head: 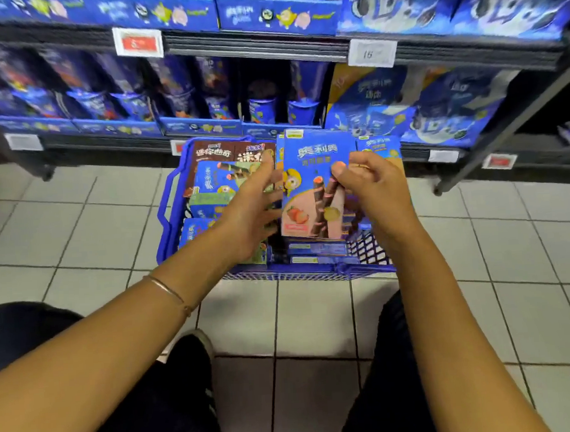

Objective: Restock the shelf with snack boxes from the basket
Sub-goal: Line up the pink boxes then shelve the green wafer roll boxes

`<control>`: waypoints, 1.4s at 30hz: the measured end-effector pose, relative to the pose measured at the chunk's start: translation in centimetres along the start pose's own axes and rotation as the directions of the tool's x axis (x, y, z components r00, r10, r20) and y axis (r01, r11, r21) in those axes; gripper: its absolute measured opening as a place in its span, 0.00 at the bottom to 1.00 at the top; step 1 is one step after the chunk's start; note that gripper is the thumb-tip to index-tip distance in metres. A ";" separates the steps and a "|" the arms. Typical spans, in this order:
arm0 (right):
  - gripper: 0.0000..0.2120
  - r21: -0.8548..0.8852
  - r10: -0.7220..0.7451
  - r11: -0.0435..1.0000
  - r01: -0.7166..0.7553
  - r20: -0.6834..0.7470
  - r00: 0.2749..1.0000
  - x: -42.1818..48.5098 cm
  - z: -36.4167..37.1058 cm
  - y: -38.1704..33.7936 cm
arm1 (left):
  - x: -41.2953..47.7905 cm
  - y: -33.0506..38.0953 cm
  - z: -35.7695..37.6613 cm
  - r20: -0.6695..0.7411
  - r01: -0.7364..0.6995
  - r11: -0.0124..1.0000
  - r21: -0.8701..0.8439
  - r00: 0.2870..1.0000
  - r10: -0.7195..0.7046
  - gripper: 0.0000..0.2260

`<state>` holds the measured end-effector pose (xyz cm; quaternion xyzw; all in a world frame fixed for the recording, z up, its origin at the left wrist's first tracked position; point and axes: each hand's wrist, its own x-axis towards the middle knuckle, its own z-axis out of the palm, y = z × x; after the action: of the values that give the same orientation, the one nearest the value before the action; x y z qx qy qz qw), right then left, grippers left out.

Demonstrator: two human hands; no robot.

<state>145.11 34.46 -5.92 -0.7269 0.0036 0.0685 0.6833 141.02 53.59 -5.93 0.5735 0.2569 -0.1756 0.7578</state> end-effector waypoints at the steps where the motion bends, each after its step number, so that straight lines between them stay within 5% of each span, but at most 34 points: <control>1: 0.11 0.026 0.036 0.999 -0.037 0.050 0.998 -0.4 0.5 -0.5 | -0.4 -0.2 0.4 0.050 -0.022 0.999 -0.026 0.998 0.024 0.26; 7: 0.19 0.032 0.180 0.982 -0.188 0.176 0.968 0.6 1.4 -0.4 | -1.7 0.7 0.7 -0.090 -0.148 0.989 -0.023 0.985 0.145 0.22; 10: 0.17 -0.211 0.294 0.941 -0.264 0.130 0.947 1.8 0.7 3.5 | -2.0 1.0 0.6 -0.124 -0.138 0.988 -0.076 0.984 0.127 0.27; 12: 0.12 -0.534 0.320 0.827 -0.177 0.186 0.929 2.6 0.4 7.5 | -2.2 0.8 0.6 -0.157 -0.105 0.989 -0.102 0.984 0.088 0.27; 14: 0.14 -0.792 0.455 0.606 -0.069 0.274 0.848 3.2 0.6 10.7 | -2.2 0.4 0.4 -0.173 -0.070 0.988 -0.137 0.984 0.046 0.28; 16: 0.13 -0.915 0.587 0.398 0.062 0.306 0.749 3.4 1.1 12.4 | -2.2 0.1 0.2 -0.173 -0.040 0.984 -0.173 0.985 0.009 0.28; 18: 0.17 -0.937 0.700 0.345 0.058 0.298 0.649 3.7 1.2 13.2 | -2.4 -0.1 0.0 -0.170 -0.025 0.980 -0.197 0.985 -0.009 0.27; 21: 0.26 -0.938 0.753 0.347 0.019 0.290 0.591 3.8 0.9 13.0 | -2.4 -0.3 -0.3 -0.161 -0.008 0.976 -0.218 0.987 -0.028 0.28; 26: 0.37 -0.903 0.694 0.429 0.032 0.352 0.628 3.2 -0.3 11.1 | -1.9 -0.7 -0.9 -0.125 0.020 0.967 -0.256 0.991 -0.053 0.24; 34: 0.13 -0.545 0.229 0.832 0.105 0.509 0.830 -0.7 -4.3 8.4 | -1.3 -0.1 -2.1 -0.155 -0.040 0.949 -0.311 0.988 -0.009 0.15; 42: 0.13 -0.070 0.061 0.996 -0.055 0.099 0.993 -0.7 -3.6 4.2 | -0.7 0.5 -1.9 -0.407 -0.280 0.959 -0.033 0.880 0.243 0.17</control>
<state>144.39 30.52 -9.82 -0.7448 -0.0121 0.1249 0.6554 140.37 55.56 -5.51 0.5914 0.3340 0.0608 0.7315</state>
